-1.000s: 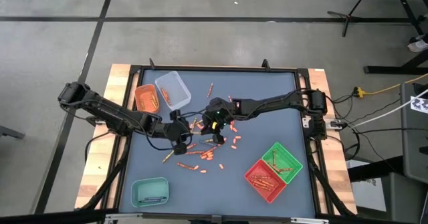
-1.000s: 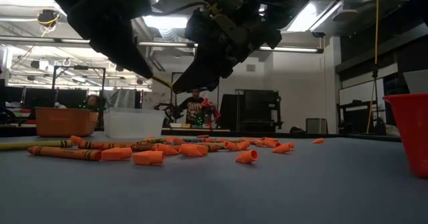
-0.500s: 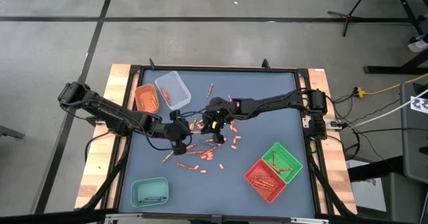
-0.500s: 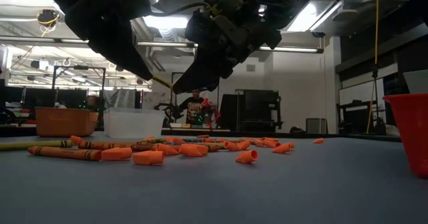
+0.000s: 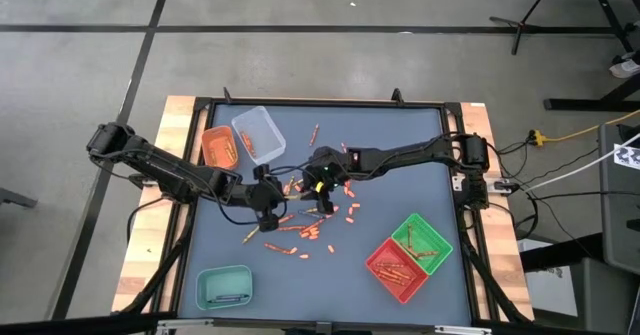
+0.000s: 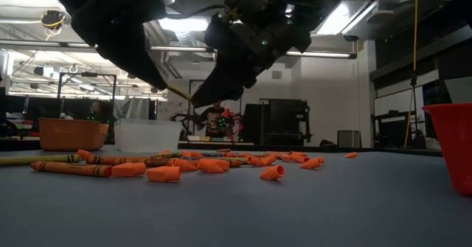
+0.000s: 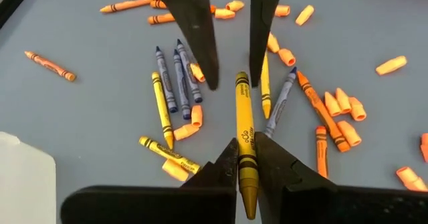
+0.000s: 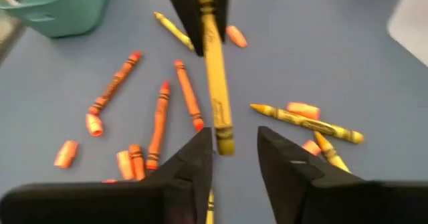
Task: Sort crayons
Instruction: Put the yellow crayon into the orange bin
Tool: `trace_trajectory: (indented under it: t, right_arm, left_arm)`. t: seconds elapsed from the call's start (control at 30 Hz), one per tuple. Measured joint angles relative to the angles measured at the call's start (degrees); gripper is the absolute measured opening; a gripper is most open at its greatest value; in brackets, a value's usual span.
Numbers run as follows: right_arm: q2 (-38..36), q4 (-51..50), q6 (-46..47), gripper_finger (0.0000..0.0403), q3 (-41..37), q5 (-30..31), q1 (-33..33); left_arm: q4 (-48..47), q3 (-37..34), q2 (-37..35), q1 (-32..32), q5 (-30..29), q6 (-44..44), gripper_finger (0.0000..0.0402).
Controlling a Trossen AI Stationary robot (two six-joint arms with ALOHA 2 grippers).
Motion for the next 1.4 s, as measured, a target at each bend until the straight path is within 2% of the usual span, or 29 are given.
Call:
trace_trajectory:
  t: [0.17,0.4,0.53,0.73,0.97,1.1,1.4]
  right_arm:
    - [0.0,-5.12,0.0,0.0147,0.02,3.57,-0.04]
    - [0.0,-13.04,-0.2,0.0151,0.02,6.84,-0.04]
    - [0.0,-15.55,-0.22,0.0151,0.02,10.09,-0.04]
    - [0.0,-16.07,-0.22,0.0152,0.02,10.18,-0.04]
    - [0.0,-16.07,-0.22,0.0152,0.02,10.17,-0.04]
    - [0.0,-16.07,-0.22,0.0152,0.02,10.18,-0.04]
    - [0.01,-16.08,-0.22,0.0152,0.02,10.17,-0.04]
  left_arm:
    - [-4.27,0.0,-1.88,0.11,0.02,-1.81,0.0013]
    - [-16.17,0.05,-8.52,2.2,-0.62,-7.29,0.0014]
    - [-25.18,0.07,-12.03,4.43,-3.33,-11.03,0.0014]
    - [-40.48,0.07,-15.35,8.81,-7.87,-18.07,0.0014]
    - [-55.09,0.07,-15.96,13.89,-13.12,-27.86,0.0014]
    - [-58.3,0.07,-15.93,16.45,-14.83,-31.44,0.0014]
    - [-58.33,0.04,-15.91,20.63,-15.58,-31.61,0.0014]
